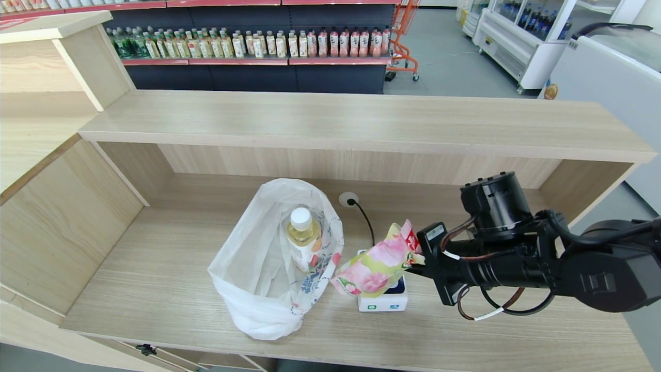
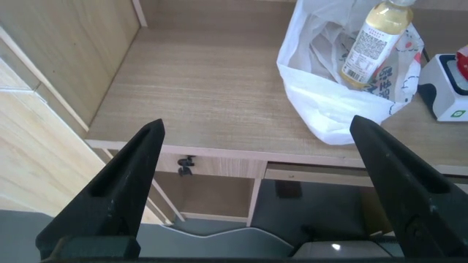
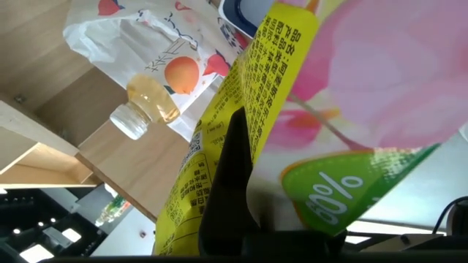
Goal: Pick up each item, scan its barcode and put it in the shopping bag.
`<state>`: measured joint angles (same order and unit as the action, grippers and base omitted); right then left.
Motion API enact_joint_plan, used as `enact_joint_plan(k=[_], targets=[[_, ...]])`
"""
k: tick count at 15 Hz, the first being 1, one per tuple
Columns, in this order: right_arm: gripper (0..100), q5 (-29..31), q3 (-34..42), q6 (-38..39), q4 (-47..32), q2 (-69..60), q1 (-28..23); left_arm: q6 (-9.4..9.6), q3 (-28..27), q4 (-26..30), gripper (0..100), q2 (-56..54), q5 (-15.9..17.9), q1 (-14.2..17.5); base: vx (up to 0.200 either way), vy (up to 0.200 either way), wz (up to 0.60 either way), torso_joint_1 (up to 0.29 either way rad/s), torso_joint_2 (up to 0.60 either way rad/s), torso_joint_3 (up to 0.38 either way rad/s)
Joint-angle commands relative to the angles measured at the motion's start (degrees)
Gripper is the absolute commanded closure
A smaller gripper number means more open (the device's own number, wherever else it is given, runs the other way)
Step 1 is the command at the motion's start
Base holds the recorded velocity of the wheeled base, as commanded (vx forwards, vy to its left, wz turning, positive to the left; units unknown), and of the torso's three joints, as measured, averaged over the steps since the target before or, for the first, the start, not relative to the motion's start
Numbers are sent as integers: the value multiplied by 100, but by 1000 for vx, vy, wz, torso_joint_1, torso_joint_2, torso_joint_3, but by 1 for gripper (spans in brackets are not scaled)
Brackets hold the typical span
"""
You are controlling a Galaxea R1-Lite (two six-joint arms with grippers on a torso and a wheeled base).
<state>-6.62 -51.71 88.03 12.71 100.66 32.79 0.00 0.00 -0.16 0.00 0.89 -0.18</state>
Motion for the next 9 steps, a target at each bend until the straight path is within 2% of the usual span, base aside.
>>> enact_joint_plan(k=[1,9], targets=[[100,3,-41,4,3,86,-10,0,0,-2,0,9,-1,1,0,0,0,0,0,0],[100,38,-304,39,-32,200,-45,0,0,-2,0,9,-1,1,0,0,0,0,0,0]])
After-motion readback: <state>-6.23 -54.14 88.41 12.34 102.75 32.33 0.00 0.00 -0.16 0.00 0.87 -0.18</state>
